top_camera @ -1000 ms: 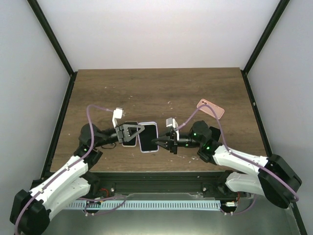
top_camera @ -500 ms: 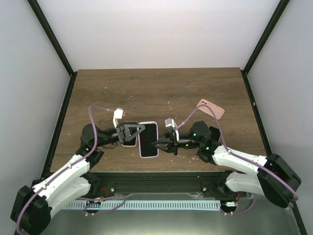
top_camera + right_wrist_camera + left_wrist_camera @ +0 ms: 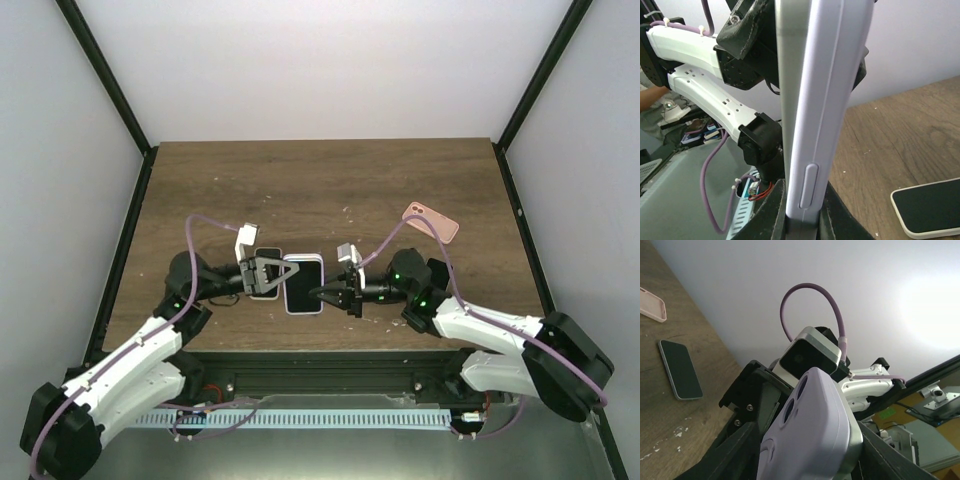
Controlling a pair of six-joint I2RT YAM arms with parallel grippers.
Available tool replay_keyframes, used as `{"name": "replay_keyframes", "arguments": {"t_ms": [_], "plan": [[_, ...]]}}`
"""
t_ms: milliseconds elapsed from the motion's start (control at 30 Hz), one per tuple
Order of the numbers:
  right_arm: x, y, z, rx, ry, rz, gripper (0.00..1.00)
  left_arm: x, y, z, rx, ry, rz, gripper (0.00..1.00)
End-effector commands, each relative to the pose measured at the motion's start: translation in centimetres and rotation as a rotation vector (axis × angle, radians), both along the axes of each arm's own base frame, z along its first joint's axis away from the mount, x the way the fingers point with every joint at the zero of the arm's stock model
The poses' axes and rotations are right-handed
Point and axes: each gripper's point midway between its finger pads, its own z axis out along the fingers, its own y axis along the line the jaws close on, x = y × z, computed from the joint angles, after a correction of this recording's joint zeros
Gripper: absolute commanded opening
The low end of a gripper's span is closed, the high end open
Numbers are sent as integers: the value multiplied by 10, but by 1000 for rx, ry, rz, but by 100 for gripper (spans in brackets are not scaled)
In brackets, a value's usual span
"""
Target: Put the phone into the phone case
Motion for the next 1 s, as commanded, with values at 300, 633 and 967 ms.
{"name": "replay_keyframes", "arguments": {"t_ms": [300, 633, 967], "plan": [[13, 2, 19, 7, -117, -70, 14, -4, -2, 11, -9, -17, -29, 16], [11, 1, 45, 82, -11, -63, 30, -12, -5, 9, 23, -87, -79, 0], [16, 7, 72, 56, 191, -35, 46, -24, -5, 12, 38, -160, -128, 0]]}}
